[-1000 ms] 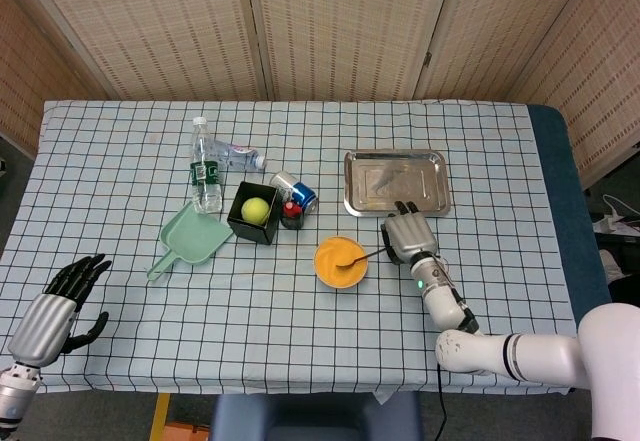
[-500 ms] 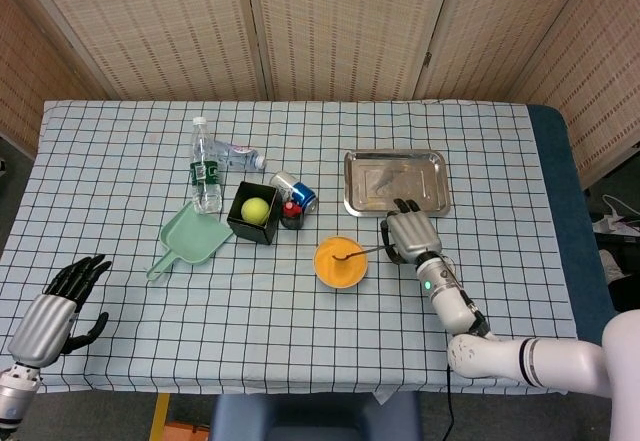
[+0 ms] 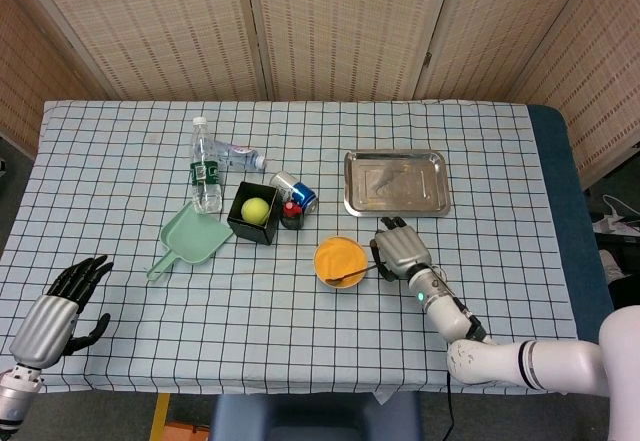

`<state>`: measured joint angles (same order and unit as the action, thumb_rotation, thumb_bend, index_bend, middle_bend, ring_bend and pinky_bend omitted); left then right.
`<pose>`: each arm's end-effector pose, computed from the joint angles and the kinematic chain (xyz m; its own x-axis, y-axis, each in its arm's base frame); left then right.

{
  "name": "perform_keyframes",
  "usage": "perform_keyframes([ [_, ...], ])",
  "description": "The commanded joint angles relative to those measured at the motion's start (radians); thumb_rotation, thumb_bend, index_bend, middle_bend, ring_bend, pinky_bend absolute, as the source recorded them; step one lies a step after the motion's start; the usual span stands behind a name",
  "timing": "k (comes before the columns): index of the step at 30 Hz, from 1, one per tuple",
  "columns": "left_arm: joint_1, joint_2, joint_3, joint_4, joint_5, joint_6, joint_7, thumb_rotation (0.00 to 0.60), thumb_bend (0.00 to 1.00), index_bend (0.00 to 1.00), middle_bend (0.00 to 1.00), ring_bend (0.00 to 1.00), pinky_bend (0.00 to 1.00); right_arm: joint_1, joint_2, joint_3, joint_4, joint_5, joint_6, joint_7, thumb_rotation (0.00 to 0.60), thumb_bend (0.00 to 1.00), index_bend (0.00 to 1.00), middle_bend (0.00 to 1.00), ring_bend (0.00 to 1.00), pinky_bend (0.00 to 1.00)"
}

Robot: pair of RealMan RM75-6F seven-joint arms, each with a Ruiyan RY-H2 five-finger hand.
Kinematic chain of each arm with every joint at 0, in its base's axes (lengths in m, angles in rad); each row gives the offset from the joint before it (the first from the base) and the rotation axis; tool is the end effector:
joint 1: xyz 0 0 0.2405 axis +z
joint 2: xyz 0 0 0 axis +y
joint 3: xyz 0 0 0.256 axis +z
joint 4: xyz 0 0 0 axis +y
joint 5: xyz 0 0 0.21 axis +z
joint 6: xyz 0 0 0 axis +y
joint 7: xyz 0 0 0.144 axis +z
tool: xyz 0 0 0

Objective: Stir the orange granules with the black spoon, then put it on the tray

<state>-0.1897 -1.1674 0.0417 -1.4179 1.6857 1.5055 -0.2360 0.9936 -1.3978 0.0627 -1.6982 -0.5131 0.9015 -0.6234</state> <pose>-0.3083 0.1951 0.1407 0.3384 0.0686 0.9385 0.9120 -0.2696 -0.3092 -0.1357 -0.3453 -0.0060 0.5372 -0.4872 0.6885 -0.8430 -0.2844 0.4565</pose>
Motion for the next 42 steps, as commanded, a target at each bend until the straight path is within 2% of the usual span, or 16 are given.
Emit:
perform_keyframes([
  [1,0.0,0.001,0.0,0.0,0.0,0.001,-0.002,0.6,0.44,0.0,0.0,0.0,0.11,0.01,-0.015,-0.003,0.015,0.021,0.01,-0.013,0.6,0.49,1.0,0.33,0.04,0.08],
  [10,-0.002,0.001,0.001,0.003,0.001,-0.001,-0.008,0.6,0.44,0.0,0.0,0.0,0.11,0.031,-0.068,-0.006,0.062,0.067,0.086,-0.081,0.6,0.49,1.0,0.33,0.04,0.08],
  [20,-0.002,0.003,-0.001,0.005,-0.001,0.0,-0.013,0.6,0.44,0.0,0.0,0.0,0.11,0.012,-0.137,0.033,0.14,0.039,0.162,-0.078,0.6,0.49,1.0,0.33,0.04,0.08],
  [31,-0.001,0.0,-0.001,0.005,-0.004,-0.001,-0.007,0.6,0.44,0.0,0.0,0.0,0.11,-0.032,-0.089,0.071,0.1,-0.018,0.123,0.003,0.6,0.49,1.0,0.33,0.04,0.08],
  [42,-0.004,-0.004,-0.003,0.008,-0.008,-0.008,-0.006,0.6,0.44,0.0,0.0,0.0,0.11,-0.036,-0.125,0.091,0.182,-0.028,0.094,0.02,0.6,0.49,1.0,0.33,0.04,0.08],
])
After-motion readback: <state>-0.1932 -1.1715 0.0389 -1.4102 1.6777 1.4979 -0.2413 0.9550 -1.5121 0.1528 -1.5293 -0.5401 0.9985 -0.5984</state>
